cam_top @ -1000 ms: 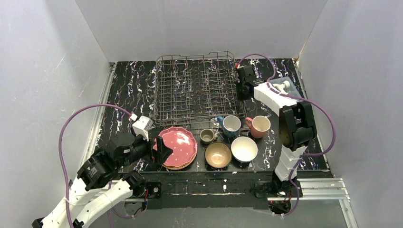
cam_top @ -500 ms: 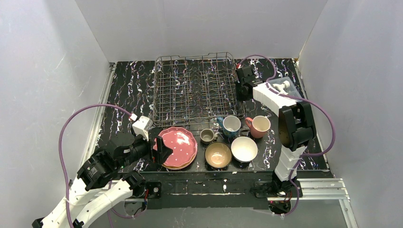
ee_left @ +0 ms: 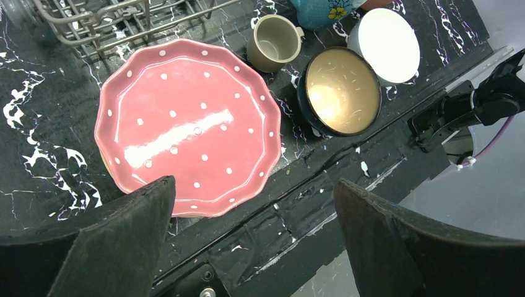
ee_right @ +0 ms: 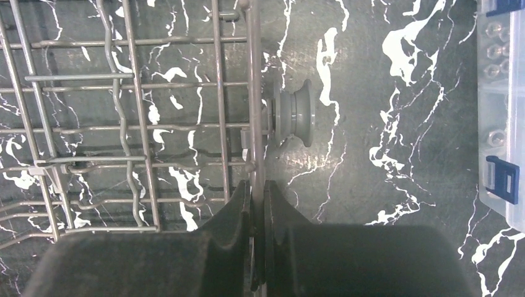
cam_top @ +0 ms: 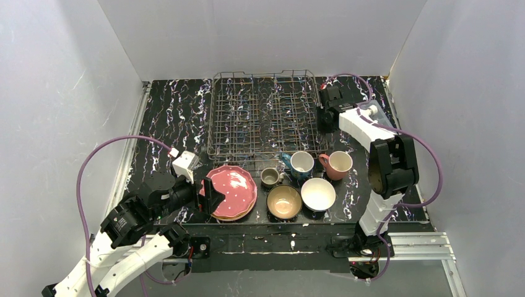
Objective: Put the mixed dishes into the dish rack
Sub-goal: Move the dish rack to the center of the board.
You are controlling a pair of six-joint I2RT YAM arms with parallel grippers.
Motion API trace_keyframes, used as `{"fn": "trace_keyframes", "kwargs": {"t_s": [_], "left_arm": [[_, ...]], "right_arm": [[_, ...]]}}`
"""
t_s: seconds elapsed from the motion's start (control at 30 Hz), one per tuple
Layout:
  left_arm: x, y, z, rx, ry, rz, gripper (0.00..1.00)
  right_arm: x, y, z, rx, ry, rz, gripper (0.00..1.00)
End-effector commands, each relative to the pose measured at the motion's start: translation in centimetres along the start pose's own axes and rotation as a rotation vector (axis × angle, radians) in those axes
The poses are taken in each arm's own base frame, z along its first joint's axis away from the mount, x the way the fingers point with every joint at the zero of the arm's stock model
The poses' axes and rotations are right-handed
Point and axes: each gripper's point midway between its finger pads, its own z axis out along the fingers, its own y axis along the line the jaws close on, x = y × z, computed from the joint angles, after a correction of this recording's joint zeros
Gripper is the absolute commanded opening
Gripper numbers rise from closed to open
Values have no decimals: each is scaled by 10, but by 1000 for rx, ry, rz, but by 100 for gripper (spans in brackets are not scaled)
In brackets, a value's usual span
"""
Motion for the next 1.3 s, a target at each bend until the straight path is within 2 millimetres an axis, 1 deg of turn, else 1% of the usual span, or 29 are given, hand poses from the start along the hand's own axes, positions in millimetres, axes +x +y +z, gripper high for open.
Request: {"fn": "trace_keyframes", "kwargs": {"t_s": [0.0,0.17,0.37,0.43,0.57,0.6,0.7,0.8,0.9,1.07,1.2,1.27], "left_arm": [[1,3,3,-13,1,8,99],[1,3,2,-13,-3,8,99],[1,3,2,-14,-4,6,99],[1,3,2,-15,-4,6,99],[1,4,2,-17,-4,6,99],[0,4,2,-17,-4,6,99],[1,3,2,-16,-2,7,99],[1,3,2,-14,-4,7,99],[0,3,1,-12,-8,7,99],[0,3,2,-15,-5,5,99],[1,2,1,-7,-8,7,99],[0,2,0,-3,-15,6,99]], "right_arm": [[-22,-19,-19,35,-94,118,1],[-21,-11,-16,-5,-88,130,1],[-26,-10,-16,-10,-98,129,2],[-28,-9,-17,-12,-103,128,12],[-32,-10,-22,-9,-114,128,24],[-33,-10,-23,-9,-118,129,31],[-36,-11,-27,-8,-128,126,46],[-37,-12,-32,-5,-134,125,54],[-42,-13,-40,-7,-152,125,58],[-47,-15,-58,-5,-166,128,61],[-49,-15,-78,-19,-184,129,63],[-50,-15,-92,-35,-197,132,63]]}}
